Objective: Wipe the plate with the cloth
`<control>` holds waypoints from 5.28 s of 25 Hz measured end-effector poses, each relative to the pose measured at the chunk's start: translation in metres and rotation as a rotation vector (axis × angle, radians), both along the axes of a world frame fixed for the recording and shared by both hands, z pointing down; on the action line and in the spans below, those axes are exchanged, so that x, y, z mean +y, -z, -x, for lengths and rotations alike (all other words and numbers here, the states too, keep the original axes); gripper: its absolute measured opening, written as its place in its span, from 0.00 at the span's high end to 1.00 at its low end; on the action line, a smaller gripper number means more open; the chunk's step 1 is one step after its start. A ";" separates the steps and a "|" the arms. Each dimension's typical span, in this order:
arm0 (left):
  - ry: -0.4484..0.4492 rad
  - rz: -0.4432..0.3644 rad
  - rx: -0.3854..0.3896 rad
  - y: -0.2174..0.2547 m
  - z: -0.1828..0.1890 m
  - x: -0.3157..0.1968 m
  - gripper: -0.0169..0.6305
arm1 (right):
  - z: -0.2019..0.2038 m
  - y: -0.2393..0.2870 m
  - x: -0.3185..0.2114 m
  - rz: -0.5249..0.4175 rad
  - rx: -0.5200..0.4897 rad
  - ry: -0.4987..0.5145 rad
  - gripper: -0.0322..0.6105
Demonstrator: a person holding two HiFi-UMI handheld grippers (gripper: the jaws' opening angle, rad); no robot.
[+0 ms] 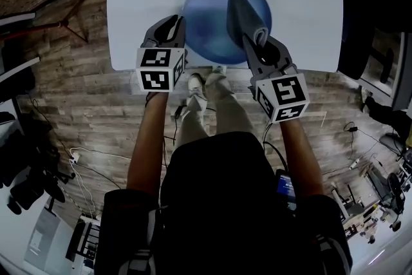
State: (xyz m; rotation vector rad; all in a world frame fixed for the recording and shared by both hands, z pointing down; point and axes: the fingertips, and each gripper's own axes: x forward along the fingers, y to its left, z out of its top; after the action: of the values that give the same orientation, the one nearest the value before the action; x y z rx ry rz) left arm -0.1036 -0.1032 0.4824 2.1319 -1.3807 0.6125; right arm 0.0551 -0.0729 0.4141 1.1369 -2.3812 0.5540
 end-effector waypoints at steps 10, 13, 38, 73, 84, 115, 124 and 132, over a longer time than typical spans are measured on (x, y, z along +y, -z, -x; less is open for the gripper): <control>-0.053 0.031 -0.001 -0.011 -0.002 -0.010 0.75 | -0.001 -0.012 0.004 0.026 0.019 0.003 0.87; -0.067 0.043 -0.008 -0.016 -0.005 -0.010 0.76 | -0.002 -0.014 0.006 0.031 0.025 0.008 0.87; 0.009 0.142 0.019 -0.028 -0.007 -0.011 0.87 | -0.009 -0.025 0.008 0.056 0.031 0.007 0.87; 0.057 0.171 0.035 -0.030 -0.004 -0.016 0.91 | -0.011 -0.030 0.007 0.066 0.028 0.008 0.87; 0.063 0.176 0.046 -0.030 -0.005 -0.019 0.92 | -0.015 -0.031 0.009 0.071 0.029 0.007 0.87; 0.058 0.175 0.075 -0.029 -0.009 -0.021 0.93 | -0.011 -0.013 -0.023 -0.050 0.173 0.127 0.87; 0.065 0.180 0.091 -0.029 -0.010 -0.020 0.93 | -0.003 -0.010 -0.041 -0.145 0.352 0.275 0.87; 0.062 0.176 0.093 -0.029 -0.009 -0.021 0.93 | 0.012 -0.043 -0.039 -0.144 0.582 0.468 0.87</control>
State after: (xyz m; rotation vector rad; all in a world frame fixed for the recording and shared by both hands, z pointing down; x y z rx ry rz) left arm -0.0942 -0.1244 0.5116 1.9465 -1.2886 0.5802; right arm 0.0432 -0.1118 0.4575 0.6324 -2.0743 -0.1024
